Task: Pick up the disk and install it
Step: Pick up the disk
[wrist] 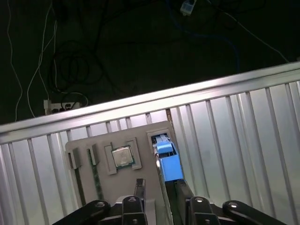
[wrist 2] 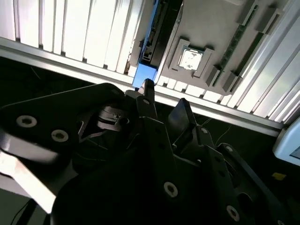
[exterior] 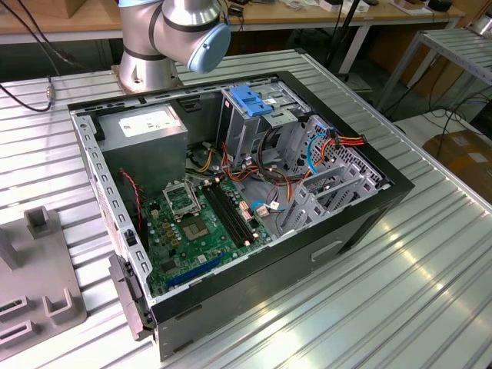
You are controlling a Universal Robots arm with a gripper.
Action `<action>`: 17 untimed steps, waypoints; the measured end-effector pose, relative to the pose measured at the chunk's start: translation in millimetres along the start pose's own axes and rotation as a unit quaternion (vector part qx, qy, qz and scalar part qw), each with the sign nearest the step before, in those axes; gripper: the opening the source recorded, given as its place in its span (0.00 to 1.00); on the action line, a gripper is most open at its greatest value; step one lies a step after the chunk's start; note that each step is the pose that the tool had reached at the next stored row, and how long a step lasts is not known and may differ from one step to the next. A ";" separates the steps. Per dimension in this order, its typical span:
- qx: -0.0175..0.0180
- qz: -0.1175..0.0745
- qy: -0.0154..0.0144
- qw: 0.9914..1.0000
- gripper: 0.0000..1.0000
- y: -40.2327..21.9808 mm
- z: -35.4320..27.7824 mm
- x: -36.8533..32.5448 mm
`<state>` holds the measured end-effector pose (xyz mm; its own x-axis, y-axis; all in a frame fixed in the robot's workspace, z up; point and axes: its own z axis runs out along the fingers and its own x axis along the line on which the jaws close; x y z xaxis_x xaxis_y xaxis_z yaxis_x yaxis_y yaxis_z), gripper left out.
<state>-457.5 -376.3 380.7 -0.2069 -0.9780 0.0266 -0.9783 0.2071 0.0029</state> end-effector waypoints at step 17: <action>0.007 -0.080 -0.001 0.997 0.48 0.5 5.5 0.0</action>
<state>-458.1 -376.4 375.2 -0.0478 -0.9985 0.0249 -0.9988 0.0477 -0.0069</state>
